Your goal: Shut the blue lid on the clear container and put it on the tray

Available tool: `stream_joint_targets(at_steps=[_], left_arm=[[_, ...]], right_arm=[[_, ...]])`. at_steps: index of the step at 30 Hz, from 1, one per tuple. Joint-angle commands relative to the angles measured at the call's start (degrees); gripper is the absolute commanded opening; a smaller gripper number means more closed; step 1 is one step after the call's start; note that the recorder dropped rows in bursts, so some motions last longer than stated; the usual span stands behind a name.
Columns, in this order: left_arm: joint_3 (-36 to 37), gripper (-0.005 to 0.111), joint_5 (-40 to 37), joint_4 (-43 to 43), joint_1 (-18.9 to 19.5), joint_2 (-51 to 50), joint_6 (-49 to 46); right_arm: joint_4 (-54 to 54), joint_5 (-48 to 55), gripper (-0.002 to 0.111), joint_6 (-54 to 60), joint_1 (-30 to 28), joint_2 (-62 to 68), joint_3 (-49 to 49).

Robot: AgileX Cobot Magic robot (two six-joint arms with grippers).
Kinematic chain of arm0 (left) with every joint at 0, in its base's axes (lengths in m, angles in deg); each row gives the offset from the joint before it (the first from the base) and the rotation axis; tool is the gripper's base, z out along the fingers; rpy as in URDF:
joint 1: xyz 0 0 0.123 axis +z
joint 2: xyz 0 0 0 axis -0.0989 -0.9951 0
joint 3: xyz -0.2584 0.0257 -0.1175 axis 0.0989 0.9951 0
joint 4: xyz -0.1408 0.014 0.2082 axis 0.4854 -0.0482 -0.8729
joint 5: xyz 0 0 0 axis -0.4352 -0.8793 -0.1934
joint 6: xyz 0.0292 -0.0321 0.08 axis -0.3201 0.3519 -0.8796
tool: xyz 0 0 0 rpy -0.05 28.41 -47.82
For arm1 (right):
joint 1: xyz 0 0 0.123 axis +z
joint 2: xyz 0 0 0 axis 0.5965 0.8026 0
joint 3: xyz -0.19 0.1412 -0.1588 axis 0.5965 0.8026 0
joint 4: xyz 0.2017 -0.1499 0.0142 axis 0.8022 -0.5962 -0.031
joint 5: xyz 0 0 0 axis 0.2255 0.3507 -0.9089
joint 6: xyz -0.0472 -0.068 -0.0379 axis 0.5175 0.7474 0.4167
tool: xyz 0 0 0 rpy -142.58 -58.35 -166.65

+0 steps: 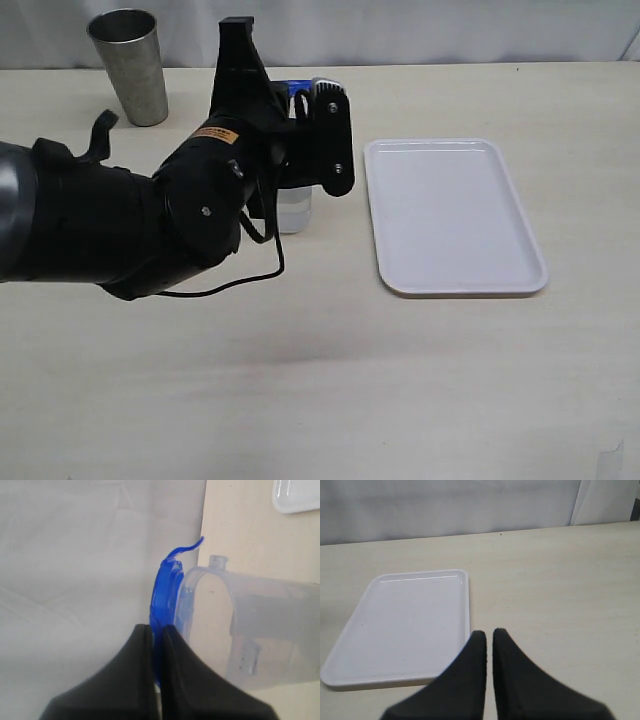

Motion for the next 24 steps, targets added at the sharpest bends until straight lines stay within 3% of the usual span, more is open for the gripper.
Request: stream_joint_targets(at_steps=[1,11,24], left_arm=[[0.12,0.000,-0.69,2.04,-0.15,0.40,-1.76],[0.12,0.000,-4.48,3.66,-0.15,0.40,-1.76],[0.12,0.000,-2.92,4.05,-0.15,0.40,-1.76]], right_arm=[[0.04,-0.22,0.005,0.41,-0.21,-0.26,0.09],[0.04,-0.22,0.005,0.41,-0.21,-0.26,0.09],[0.04,-0.22,0.005,0.41,-0.21,-0.26,0.09]])
